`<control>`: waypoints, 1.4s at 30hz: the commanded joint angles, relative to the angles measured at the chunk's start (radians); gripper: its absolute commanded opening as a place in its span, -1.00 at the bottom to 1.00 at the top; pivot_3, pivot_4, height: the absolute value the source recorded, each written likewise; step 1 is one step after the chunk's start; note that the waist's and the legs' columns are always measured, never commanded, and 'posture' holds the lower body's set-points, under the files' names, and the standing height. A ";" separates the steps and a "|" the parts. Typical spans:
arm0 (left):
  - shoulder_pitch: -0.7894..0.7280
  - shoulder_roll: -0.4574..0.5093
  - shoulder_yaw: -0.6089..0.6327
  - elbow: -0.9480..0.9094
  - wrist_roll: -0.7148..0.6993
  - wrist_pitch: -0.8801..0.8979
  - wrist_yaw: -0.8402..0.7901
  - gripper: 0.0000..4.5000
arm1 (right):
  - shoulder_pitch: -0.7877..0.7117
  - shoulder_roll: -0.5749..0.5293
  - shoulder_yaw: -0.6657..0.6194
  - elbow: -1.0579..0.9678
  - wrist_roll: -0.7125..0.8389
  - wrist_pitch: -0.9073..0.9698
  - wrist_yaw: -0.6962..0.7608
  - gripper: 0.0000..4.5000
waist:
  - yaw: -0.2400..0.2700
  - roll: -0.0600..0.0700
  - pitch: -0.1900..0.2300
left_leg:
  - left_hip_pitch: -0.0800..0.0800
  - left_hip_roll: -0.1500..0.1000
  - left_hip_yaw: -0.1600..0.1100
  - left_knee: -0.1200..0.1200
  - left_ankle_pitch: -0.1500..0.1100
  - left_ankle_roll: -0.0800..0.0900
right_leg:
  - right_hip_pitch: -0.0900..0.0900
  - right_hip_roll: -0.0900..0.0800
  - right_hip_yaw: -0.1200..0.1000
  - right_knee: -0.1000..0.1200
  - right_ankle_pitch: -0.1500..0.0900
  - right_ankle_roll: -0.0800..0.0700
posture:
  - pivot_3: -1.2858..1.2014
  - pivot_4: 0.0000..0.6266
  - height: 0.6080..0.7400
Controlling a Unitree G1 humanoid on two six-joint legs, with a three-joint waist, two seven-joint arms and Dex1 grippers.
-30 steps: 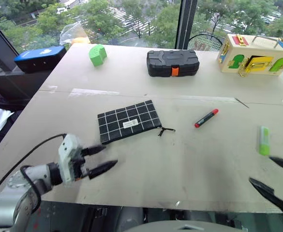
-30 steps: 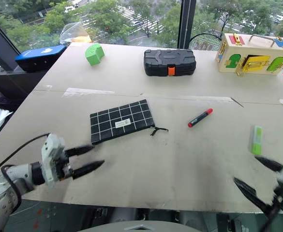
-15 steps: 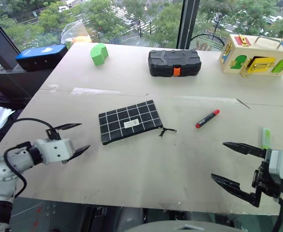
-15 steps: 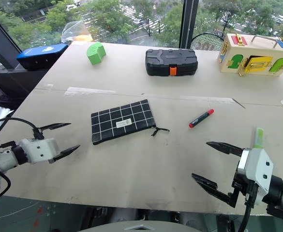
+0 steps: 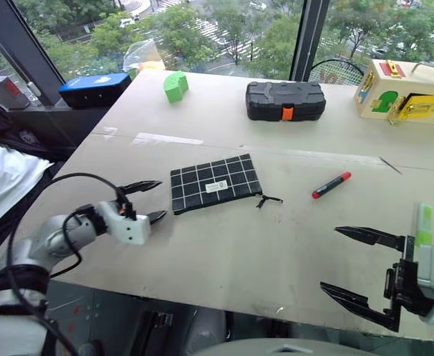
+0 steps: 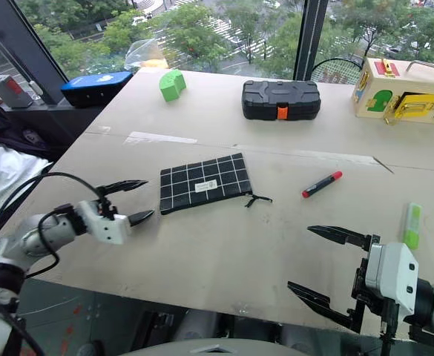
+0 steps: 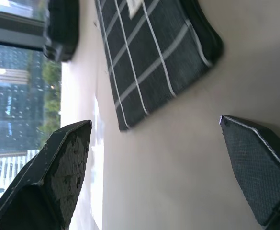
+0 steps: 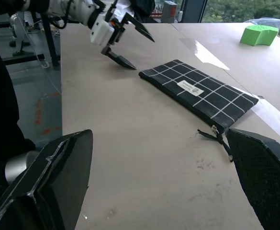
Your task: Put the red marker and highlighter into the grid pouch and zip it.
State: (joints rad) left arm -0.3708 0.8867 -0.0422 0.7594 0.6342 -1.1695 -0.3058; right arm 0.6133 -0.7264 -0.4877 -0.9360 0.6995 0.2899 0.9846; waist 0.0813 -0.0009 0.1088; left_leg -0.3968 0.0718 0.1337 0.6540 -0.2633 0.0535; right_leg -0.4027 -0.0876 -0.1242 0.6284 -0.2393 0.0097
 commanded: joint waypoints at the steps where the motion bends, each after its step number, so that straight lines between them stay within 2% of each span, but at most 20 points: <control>1: -0.037 -0.035 -0.083 0.038 0.014 0.022 0.010 0.94 | -0.005 -0.001 -0.021 -0.011 0.007 -0.023 -0.001 1.00 | -0.005 -0.001 -0.001 | 0.000 0.000 0.000 0.000 0.000 0.001 | 0.000 0.000 0.000 0.000 0.000 0.000 | 0.03 -0.52 1.00; 6: -0.083 -0.042 -0.128 0.054 0.006 0.034 0.029 0.94 | 0.005 0.009 -0.022 -0.017 0.005 -0.028 -0.019 1.00 | -0.007 -0.001 -0.001 | 0.000 -0.001 0.000 0.000 0.000 0.002 | 0.001 0.003 -0.001 0.000 0.001 0.005 | 0.03 -0.52 1.00; 10: -0.103 -0.079 -0.166 0.052 -0.009 0.020 0.036 0.94 | 0.001 0.014 -0.003 -0.022 -0.007 -0.028 -0.040 1.00 | -0.001 0.000 -0.001 | 0.000 -0.002 -0.001 0.001 0.000 0.002 | 0.002 0.001 -0.002 0.000 -0.001 0.002 | 0.03 -0.52 1.00; 14: -0.049 -0.095 -0.169 -0.012 -0.129 0.012 -0.007 0.94 | 0.005 0.014 -0.010 -0.032 -0.010 -0.023 -0.057 1.00 | 0.002 -0.002 0.000 | 0.000 -0.005 -0.001 0.001 0.000 0.003 | 0.002 -0.002 -0.001 0.000 -0.001 0.003 | 0.03 -0.52 1.00; 18: 0.016 -0.087 -0.161 -0.101 -0.222 0.060 -0.052 0.94 | 0.012 0.018 -0.008 -0.040 -0.016 -0.024 -0.074 1.00 | -0.021 -0.007 0.000 | -0.001 -0.004 -0.001 0.001 0.000 0.008 | 0.002 -0.005 0.000 -0.001 -0.001 0.004 | 0.03 -0.52 1.00; 22: 0.081 -0.131 -0.168 -0.221 -0.316 0.199 -0.122 0.94 | 0.011 0.026 0.022 -0.045 -0.039 -0.026 -0.090 1.00 | -0.034 -0.007 0.000 | -0.001 -0.004 0.000 0.000 0.000 0.008 | 0.002 -0.001 0.000 -0.001 0.001 0.007 | 0.03 -0.52 1.00; 25: 0.127 -0.174 -0.156 -0.362 -0.366 0.426 -0.183 0.94 | 0.013 0.032 0.016 -0.049 -0.042 -0.026 -0.104 1.00 | -0.037 -0.007 0.001 | -0.001 -0.004 -0.001 0.001 0.000 0.008 | 0.003 -0.001 0.000 -0.001 -0.001 0.010 | 0.03 -0.52 1.00; 26: 0.144 -0.180 -0.155 -0.407 -0.378 0.482 -0.205 0.72 | 0.014 0.033 0.015 -0.049 -0.045 -0.027 -0.107 1.00 | -0.039 -0.007 0.001 | -0.001 -0.004 -0.001 0.001 0.000 0.008 | 0.003 -0.001 0.000 -0.001 -0.001 0.010 | 0.03 -0.52 1.00; 27: 0.158 -0.183 -0.151 -0.443 -0.380 0.521 -0.216 0.63 | 0.015 0.033 0.016 -0.049 -0.049 -0.028 -0.109 1.00 | -0.041 -0.007 0.001 | -0.001 -0.004 -0.001 0.001 0.000 0.008 | 0.003 -0.001 0.000 -0.001 -0.001 0.010 | 0.03 -0.52 1.00; 28: 0.170 -0.185 -0.146 -0.473 -0.384 0.550 -0.225 0.33 | 0.015 0.034 0.018 -0.051 -0.054 -0.027 -0.115 1.00 | -0.043 -0.007 0.001 | 0.000 -0.004 -0.001 0.001 0.000 0.008 | 0.003 -0.001 0.000 -0.001 -0.001 0.010 | 0.03 -0.52 1.00; 30: 0.184 -0.184 -0.138 -0.514 -0.384 0.599 -0.235 -0.03 | 0.009 0.038 0.027 -0.054 -0.062 -0.022 -0.131 1.00 | -0.044 -0.008 0.001 | 0.000 -0.004 -0.001 0.001 0.000 0.008 | 0.003 0.000 0.000 -0.001 -0.002 0.009 | 0.03 -0.52 1.00; 31: 0.189 -0.186 -0.133 -0.525 -0.388 0.617 -0.239 -0.13 | 0.005 0.038 0.032 -0.057 -0.065 -0.018 -0.139 1.00 | -0.044 -0.008 0.001 | 0.000 -0.004 -0.001 0.001 0.000 0.008 | 0.003 0.000 0.001 0.000 -0.002 0.008 | 0.03 -0.52 1.00; 32: 0.191 -0.186 -0.131 -0.533 -0.391 0.626 -0.244 -0.41 | 0.002 0.040 0.040 -0.059 -0.067 -0.010 -0.152 1.00 | -0.045 -0.007 0.001 | 0.001 -0.004 -0.001 0.001 0.000 0.008 | 0.003 0.000 0.001 0.000 -0.002 0.008 | 0.03 -0.52 1.00; 35: 0.184 -0.184 -0.119 -0.541 -0.407 0.636 -0.261 -0.97 | -0.024 0.043 0.077 -0.061 -0.082 0.019 -0.205 1.00 | -0.044 -0.007 0.001 | 0.001 -0.004 -0.001 0.001 0.000 0.008 | 0.003 0.000 0.001 0.000 -0.002 0.008 | 0.03 -0.52 1.00; 42: 0.104 -0.223 -0.046 -0.586 -0.590 0.717 -0.330 -0.97 | -0.266 0.101 0.255 -0.050 -0.143 0.240 -0.519 1.00 | -0.047 -0.011 0.005 | 0.000 -0.004 -0.001 0.001 0.000 0.008 | 0.003 0.000 0.000 0.000 -0.002 0.007 | 0.03 -0.52 1.00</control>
State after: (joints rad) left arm -0.2311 0.6621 -0.1274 0.2276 0.1045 -0.4702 -0.6250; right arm 0.3815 -0.6270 -0.2605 -0.9614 0.5618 0.4699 0.5487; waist 0.0345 -0.0118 0.1143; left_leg -0.3974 0.0681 0.1329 0.6560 -0.2635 0.0611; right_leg -0.4004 -0.0875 -0.1238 0.6286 -0.2412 0.0154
